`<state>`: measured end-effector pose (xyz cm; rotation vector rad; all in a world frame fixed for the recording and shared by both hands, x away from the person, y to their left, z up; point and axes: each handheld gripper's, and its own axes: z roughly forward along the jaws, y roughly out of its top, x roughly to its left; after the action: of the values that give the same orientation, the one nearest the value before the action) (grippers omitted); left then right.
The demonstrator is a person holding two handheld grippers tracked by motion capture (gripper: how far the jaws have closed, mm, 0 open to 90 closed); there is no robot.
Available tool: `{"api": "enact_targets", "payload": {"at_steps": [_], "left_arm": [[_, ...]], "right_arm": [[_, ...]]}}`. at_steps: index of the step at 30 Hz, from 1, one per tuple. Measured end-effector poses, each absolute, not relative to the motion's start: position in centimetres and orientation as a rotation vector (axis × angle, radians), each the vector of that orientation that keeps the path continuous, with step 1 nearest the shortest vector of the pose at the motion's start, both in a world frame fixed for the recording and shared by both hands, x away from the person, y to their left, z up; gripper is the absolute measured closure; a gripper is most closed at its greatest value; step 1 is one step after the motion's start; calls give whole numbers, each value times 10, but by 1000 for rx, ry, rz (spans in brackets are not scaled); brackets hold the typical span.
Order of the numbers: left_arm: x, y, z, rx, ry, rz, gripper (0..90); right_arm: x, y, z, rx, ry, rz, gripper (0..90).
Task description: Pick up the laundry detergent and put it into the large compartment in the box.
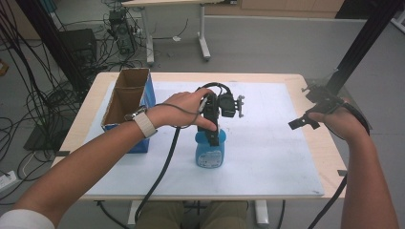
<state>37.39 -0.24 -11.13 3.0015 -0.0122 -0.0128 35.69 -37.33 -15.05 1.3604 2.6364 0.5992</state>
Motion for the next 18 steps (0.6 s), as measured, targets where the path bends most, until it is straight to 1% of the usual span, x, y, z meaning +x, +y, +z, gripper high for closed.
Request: {"api": "enact_targets", "payload": {"at_steps": [18], "left_arm": [[374,-4,-112,3005,-16,-11,74]], "right_arm": [[356,-375,-150,1362,2632,599,72]]}}
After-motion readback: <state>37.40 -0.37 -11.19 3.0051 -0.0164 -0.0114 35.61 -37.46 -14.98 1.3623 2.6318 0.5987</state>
